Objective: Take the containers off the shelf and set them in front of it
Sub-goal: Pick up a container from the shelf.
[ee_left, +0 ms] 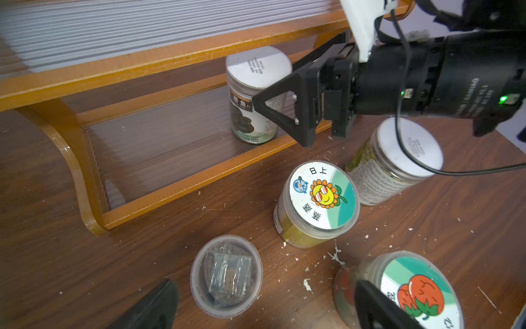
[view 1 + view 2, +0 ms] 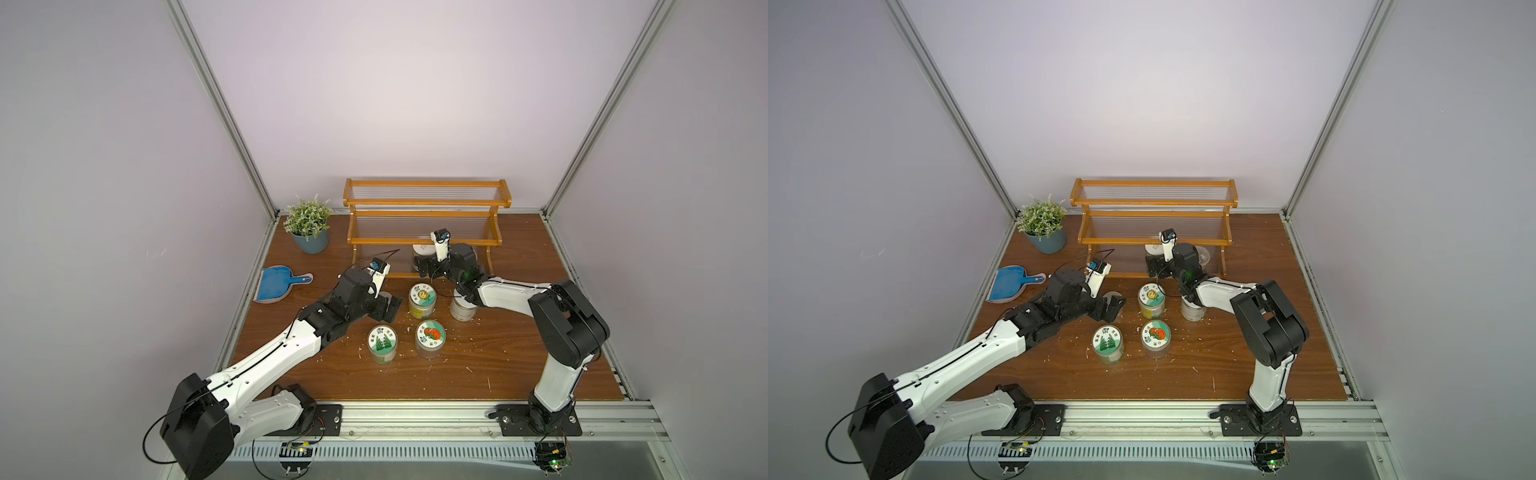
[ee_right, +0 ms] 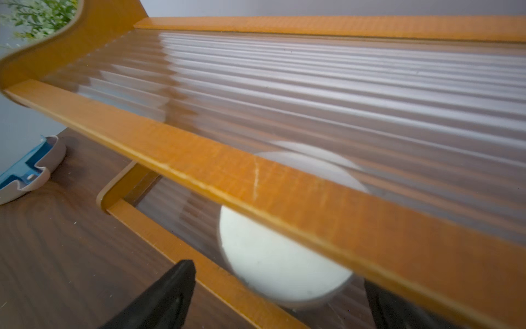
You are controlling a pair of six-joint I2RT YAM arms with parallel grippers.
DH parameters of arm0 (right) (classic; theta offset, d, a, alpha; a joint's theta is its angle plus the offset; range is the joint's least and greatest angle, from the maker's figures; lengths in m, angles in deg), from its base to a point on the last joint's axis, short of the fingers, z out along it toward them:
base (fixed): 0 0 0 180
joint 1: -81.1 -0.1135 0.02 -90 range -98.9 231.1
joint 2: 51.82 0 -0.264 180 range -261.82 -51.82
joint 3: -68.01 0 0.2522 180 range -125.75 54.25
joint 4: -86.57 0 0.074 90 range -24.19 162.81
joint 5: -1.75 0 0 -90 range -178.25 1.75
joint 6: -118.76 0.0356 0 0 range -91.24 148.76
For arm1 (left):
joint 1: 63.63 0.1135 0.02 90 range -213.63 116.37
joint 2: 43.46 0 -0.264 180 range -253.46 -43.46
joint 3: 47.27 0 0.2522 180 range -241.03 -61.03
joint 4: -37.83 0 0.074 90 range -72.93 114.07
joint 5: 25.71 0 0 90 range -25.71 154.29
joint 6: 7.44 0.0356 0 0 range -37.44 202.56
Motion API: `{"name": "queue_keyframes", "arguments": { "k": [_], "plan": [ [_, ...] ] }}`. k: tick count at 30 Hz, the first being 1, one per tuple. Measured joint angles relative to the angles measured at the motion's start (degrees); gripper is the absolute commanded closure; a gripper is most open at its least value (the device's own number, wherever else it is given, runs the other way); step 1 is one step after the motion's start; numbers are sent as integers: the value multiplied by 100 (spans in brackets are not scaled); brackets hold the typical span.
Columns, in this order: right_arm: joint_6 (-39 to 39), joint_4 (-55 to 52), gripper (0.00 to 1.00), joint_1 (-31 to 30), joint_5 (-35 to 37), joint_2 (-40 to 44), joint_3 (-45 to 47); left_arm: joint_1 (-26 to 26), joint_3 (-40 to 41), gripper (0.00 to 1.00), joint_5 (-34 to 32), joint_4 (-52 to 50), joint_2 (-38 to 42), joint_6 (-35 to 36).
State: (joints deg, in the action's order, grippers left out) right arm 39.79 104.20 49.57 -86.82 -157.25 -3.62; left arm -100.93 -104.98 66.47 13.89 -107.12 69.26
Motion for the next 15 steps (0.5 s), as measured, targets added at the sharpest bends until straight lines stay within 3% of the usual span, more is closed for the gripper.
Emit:
{"name": "queue_keyframes", "arguments": {
  "k": [15],
  "plan": [
    [-22,308,1,4,332,-675,-555,0,9,0,0,-37,101,0]
  ]
}}
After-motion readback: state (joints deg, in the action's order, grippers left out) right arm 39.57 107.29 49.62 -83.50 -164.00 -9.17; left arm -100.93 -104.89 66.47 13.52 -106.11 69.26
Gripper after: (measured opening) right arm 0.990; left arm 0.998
